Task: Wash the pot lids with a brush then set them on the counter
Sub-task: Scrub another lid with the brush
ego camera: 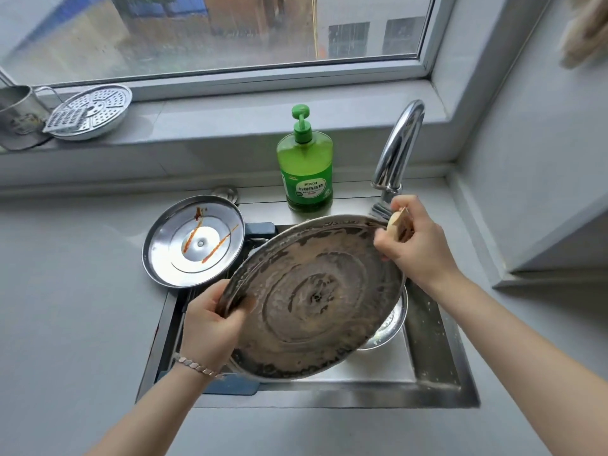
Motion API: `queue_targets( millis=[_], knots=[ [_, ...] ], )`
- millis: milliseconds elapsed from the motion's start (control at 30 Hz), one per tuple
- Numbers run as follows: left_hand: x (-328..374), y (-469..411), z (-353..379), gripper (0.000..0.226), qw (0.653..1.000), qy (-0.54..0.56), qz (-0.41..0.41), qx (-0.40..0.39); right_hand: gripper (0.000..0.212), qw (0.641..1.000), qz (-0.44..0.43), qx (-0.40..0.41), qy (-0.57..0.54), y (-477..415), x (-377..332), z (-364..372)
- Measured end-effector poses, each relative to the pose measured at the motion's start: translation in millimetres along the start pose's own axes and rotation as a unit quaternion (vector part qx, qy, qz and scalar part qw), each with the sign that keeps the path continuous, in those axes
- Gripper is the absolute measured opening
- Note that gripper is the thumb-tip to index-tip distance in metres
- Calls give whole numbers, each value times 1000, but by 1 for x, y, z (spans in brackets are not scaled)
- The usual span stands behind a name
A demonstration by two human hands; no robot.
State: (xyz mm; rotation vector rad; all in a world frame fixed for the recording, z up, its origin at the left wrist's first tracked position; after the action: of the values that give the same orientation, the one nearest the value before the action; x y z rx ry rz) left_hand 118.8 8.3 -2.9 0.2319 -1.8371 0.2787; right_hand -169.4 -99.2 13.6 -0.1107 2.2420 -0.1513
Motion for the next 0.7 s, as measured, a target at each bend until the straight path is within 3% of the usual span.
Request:
queue_targets(
  millis=[133,200,267,433,533,600,633,700],
  knots=[
    [39,-10,28,7,985,-98,73,-124,35,971,-221,16,90,29,-87,2],
    [53,-14,54,22,960,-187,120,-168,37,938,-320,14,136,51,-118,25],
    [65,-18,72,29,944,-239,166,-157,37,917,-354,28,181,60,-132,40],
    [72,-18,84,29,940,-211,222,-149,33,948,-275,32,153,43,-102,27],
    [62,-19,66,30,962,-160,191,-114,19,991,-93,7,91,19,-37,8],
    [53,-19,53,31,977,-119,159,-79,17,999,22,-14,41,10,7,1],
    [50,-20,50,32,980,-109,149,-70,19,999,28,-15,40,9,10,-1],
    [50,-18,57,35,978,-122,149,-80,33,996,-51,-12,71,14,-26,6]
  ],
)
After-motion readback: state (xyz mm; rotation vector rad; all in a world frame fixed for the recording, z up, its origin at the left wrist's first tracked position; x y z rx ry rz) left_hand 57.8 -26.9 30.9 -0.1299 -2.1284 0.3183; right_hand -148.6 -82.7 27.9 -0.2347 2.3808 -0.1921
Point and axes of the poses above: each hand's wrist, its own y-axis away from the middle knuckle, its own z-axis out of the palm, x = y × z, the point moved 10 cm from there along -y, towards the middle knuckle, and after that the axes turned 11 degrees about y, right-handed, at the moved point
